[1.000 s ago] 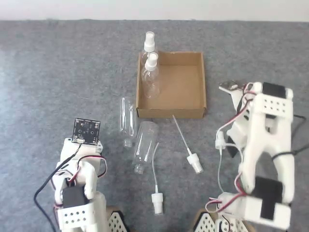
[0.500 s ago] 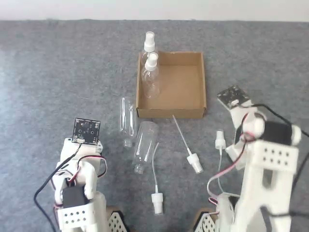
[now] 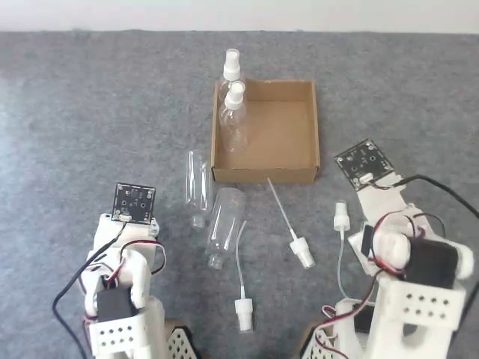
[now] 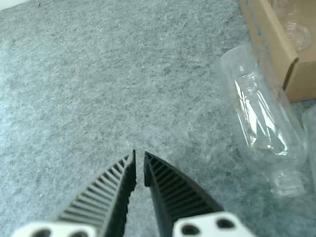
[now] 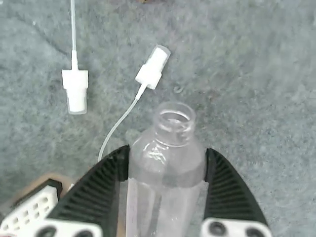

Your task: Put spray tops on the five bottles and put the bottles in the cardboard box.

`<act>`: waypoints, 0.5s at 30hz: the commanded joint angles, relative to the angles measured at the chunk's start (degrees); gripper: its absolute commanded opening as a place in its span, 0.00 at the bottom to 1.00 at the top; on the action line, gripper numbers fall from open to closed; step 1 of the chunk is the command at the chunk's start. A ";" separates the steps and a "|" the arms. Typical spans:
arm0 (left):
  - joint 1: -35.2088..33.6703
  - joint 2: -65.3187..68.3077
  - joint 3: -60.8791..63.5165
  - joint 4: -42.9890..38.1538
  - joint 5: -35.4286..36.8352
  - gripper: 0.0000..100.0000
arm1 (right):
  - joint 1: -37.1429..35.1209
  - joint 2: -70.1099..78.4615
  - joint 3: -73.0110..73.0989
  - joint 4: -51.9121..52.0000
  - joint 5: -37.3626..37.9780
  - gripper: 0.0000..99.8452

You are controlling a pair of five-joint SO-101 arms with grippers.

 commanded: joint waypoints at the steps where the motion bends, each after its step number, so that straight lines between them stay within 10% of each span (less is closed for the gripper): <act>1: 0.00 -0.79 -0.40 0.00 -0.62 0.03 | -0.48 -2.51 -0.53 -1.10 -2.99 0.12; 15: 0.00 -0.79 -0.40 0.00 -0.62 0.03 | -12.26 -3.38 4.13 -12.09 -16.26 0.11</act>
